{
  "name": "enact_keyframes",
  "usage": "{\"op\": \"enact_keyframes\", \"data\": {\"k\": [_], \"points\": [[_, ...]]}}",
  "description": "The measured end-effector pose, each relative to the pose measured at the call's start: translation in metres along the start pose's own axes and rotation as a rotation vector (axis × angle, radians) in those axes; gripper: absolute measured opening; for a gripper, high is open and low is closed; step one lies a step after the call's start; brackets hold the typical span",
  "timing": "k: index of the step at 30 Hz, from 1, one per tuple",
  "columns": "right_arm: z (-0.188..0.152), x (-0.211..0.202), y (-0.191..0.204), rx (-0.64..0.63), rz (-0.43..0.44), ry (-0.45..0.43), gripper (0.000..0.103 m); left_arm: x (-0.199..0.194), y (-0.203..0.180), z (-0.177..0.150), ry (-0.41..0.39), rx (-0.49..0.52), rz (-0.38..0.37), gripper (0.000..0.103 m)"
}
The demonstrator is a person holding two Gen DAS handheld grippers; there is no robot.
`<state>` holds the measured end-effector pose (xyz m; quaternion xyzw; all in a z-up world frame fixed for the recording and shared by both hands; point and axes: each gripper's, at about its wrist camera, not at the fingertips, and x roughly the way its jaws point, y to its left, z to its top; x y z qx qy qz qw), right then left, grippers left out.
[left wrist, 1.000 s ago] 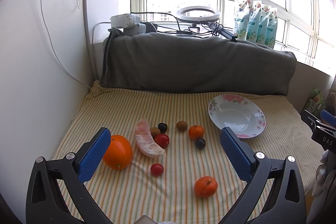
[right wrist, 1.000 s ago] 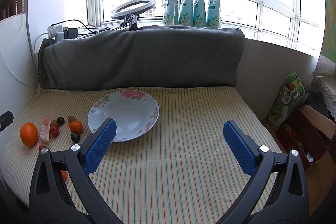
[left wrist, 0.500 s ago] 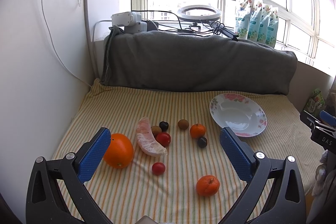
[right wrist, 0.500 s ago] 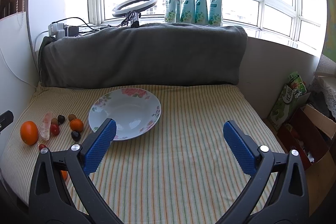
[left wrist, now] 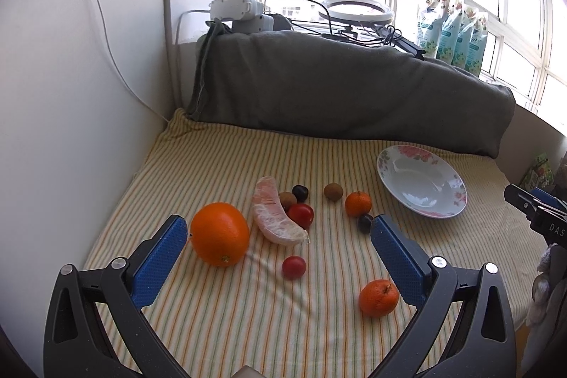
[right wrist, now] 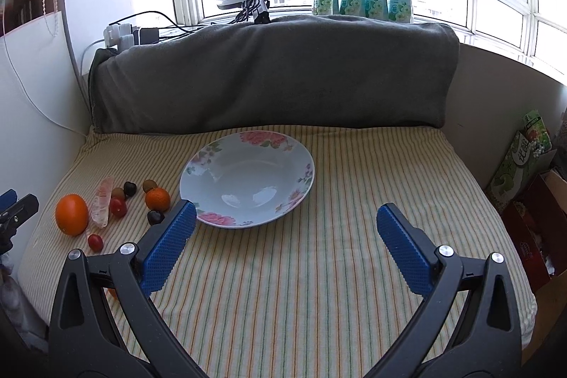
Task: Organize fruits
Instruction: 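Move the left tool toward the large orange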
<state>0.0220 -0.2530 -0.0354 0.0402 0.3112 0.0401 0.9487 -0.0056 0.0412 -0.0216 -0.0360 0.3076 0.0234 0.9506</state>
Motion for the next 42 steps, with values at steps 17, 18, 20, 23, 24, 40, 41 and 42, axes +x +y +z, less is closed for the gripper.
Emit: {"op": "enact_keyframes", "data": {"k": [17,18,20,23,24,40,41,42], "points": [[0.013,0.047,0.078,-0.106,0.367,0.142,0.103,0.023,0.058,-0.028,0.080,-0.132,-0.006,0.096],[0.014,0.049,0.084,-0.113,0.387,0.154,0.103,0.023,0.060,-0.029,0.082,-0.138,-0.011,0.095],[0.015,0.055,0.097,-0.124,0.431,0.179,0.103,0.024,0.063,-0.030,0.088,-0.148,-0.019,0.094],[0.016,0.062,0.115,-0.149,0.480,0.213,0.097,0.026,0.068,-0.032,0.094,-0.159,-0.024,0.093],[0.017,0.063,0.122,-0.161,0.491,0.223,0.097,0.027,0.070,-0.032,0.096,-0.163,-0.028,0.092],[0.022,0.114,0.218,-0.201,0.735,0.479,0.083,0.051,0.092,-0.042,0.152,-0.255,-0.131,0.081],[0.022,0.118,0.223,-0.196,0.751,0.502,0.083,0.053,0.094,-0.042,0.157,-0.266,-0.143,0.080],[0.021,0.124,0.229,-0.189,0.769,0.526,0.083,0.055,0.096,-0.043,0.163,-0.279,-0.155,0.079]]}}
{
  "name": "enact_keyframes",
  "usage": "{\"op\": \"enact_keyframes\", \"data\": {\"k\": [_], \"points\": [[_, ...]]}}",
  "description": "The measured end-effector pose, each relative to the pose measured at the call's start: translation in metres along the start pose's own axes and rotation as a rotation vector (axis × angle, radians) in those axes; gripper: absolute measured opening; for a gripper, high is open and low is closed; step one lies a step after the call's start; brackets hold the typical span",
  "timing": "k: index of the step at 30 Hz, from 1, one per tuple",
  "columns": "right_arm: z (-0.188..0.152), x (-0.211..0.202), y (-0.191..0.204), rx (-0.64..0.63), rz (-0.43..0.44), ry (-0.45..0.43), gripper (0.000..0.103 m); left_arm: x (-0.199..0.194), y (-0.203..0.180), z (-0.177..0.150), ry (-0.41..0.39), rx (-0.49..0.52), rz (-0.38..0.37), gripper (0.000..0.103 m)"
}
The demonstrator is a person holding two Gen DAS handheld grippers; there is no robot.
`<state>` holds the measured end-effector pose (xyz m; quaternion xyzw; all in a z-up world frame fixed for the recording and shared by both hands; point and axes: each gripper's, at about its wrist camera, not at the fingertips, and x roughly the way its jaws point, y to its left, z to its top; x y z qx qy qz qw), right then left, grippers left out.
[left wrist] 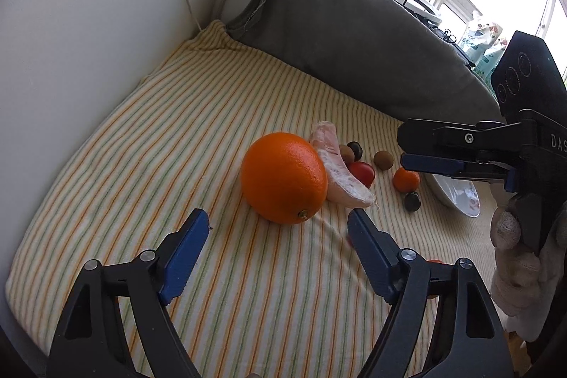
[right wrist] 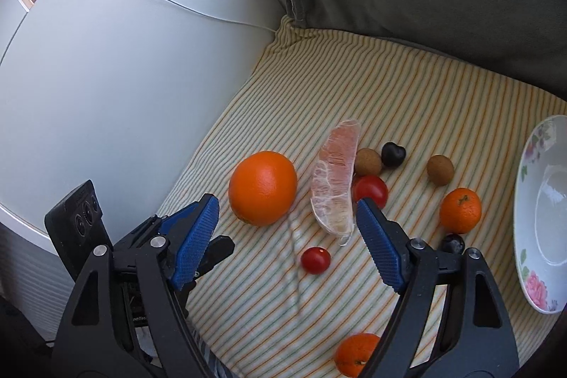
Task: Organize fruits
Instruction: 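Move the left tool toward the large orange, then close the left gripper around the large orange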
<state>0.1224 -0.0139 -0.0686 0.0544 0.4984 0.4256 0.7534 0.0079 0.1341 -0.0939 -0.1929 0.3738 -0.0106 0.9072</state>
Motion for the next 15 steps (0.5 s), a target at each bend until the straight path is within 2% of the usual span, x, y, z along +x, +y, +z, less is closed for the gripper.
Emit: {"op": "enact_keyframes", "data": {"k": [5,11,15], "points": [[0.012,0.029,0.005,0.032,0.066,0.067,0.073,0.009,0.006,0.001,0.017,-0.034,-0.035,0.078],[0.019,0.060,0.006,0.062,0.075,0.132,0.070,0.016,0.008,0.004,0.027,-0.048,-0.057,0.078],[0.021,0.067,0.004,0.091,0.085,0.153,0.069,0.022,0.009,0.006,0.039,-0.060,-0.069,0.076]]}}
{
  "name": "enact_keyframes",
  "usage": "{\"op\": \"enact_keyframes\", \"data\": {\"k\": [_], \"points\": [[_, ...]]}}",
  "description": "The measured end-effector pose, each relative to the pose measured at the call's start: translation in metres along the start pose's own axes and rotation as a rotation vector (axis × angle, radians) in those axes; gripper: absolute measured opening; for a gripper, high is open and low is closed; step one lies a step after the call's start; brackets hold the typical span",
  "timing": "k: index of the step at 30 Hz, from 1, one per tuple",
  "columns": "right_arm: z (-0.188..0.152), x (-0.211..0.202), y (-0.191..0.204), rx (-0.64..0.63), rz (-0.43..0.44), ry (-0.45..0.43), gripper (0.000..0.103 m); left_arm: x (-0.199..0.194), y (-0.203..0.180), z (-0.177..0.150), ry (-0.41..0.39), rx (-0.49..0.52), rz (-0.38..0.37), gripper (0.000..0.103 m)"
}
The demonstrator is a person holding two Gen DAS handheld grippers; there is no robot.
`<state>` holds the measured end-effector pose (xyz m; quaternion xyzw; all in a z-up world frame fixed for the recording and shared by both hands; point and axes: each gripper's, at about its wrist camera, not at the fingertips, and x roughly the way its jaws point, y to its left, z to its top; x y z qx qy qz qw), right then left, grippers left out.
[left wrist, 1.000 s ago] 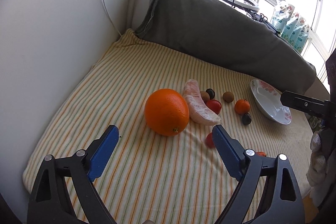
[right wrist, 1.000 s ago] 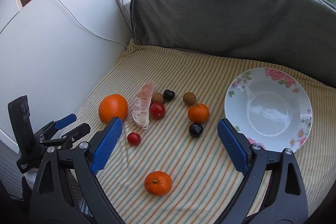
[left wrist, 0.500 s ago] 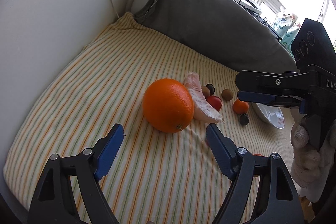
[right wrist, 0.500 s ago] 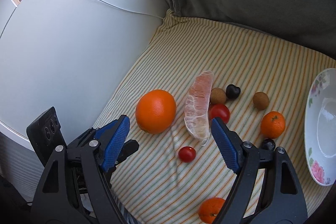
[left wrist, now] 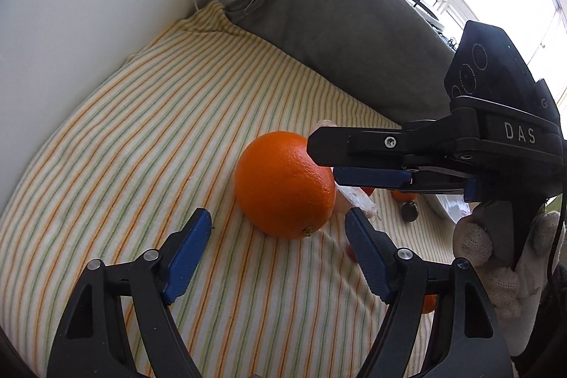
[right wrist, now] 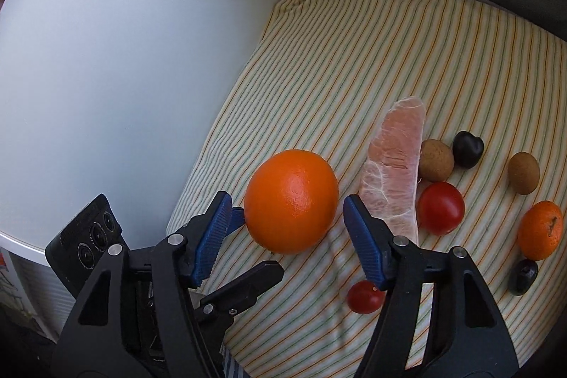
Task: Organize fruits
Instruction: 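Close the left gripper around the large orange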
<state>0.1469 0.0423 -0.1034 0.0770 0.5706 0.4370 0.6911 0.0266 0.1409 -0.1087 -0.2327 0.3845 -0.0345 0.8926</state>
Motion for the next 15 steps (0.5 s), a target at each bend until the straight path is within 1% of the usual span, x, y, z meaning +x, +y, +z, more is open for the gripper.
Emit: {"op": "enact_keyframes", "data": {"k": [2,13,15], "points": [[0.001,-0.001,0.001,0.002,0.001,0.002,0.069,0.002,-0.001,0.001,0.004,-0.001,-0.002,0.075],[0.014,0.014,0.004,0.003,-0.008,0.020,0.069,0.009,-0.002,0.009,0.016,0.000,0.000,0.074],[0.014,0.014,0.004,0.003,-0.013,0.020,0.069,0.011,-0.004,0.010,0.020,0.000,-0.002,0.073]]}}
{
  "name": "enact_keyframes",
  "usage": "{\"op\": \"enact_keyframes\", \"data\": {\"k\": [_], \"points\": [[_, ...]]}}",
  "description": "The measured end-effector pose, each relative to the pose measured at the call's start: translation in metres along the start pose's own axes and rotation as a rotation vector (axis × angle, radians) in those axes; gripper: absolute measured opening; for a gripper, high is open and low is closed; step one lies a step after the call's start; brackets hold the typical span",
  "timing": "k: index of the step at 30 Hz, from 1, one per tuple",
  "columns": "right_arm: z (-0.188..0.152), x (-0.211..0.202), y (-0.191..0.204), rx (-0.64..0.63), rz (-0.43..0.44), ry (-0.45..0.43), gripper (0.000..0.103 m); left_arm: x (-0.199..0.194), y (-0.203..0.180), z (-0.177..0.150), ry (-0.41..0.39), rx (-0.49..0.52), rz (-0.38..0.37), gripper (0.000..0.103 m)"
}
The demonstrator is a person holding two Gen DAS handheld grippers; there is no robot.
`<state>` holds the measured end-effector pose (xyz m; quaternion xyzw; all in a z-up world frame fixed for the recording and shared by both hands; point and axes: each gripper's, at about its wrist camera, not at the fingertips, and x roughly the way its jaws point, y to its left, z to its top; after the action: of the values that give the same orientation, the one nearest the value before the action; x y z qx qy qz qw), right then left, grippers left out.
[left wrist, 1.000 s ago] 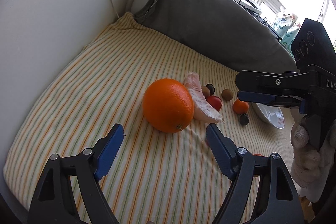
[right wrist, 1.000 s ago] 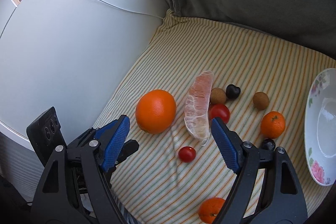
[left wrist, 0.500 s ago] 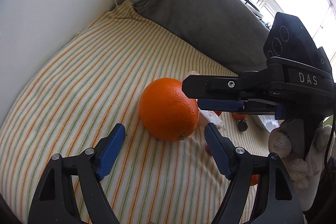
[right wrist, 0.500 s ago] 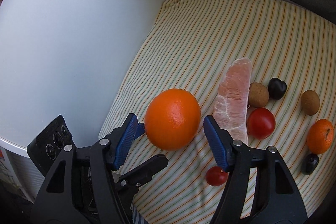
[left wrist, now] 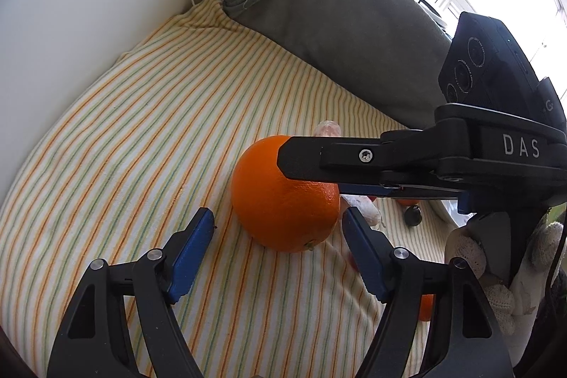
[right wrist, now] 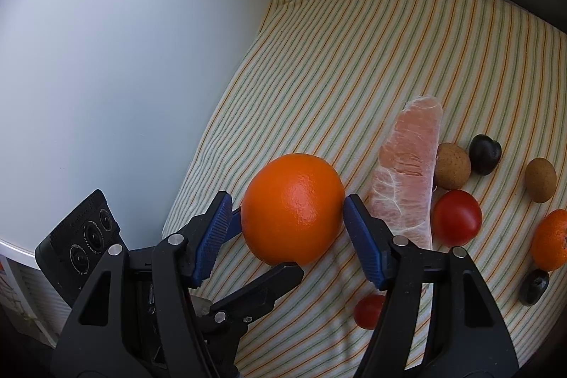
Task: Organize fruits
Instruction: 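Close the left gripper around the large orange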
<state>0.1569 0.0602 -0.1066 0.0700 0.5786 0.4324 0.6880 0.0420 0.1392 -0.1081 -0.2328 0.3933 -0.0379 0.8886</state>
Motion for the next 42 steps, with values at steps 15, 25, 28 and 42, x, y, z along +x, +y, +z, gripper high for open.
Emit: {"op": "enact_keyframes", "data": {"k": [15,25,28,42], "points": [[0.004,0.015,0.000,-0.014,-0.039,0.014,0.069,0.001,-0.006,0.005,0.021,0.016,-0.015,0.063],[-0.006,0.009,0.005,-0.025,-0.045,0.005,0.068,0.001,-0.009,0.000,0.017,0.031,-0.001,0.062],[-0.009,0.005,0.006,-0.028,-0.044,0.000,0.068,0.001,-0.008,0.000,0.014,0.035,0.001,0.062],[-0.017,-0.023,0.009,-0.041,-0.027,-0.050,0.068,-0.018,-0.034,0.000,-0.031,0.091,0.015,0.062]]}}
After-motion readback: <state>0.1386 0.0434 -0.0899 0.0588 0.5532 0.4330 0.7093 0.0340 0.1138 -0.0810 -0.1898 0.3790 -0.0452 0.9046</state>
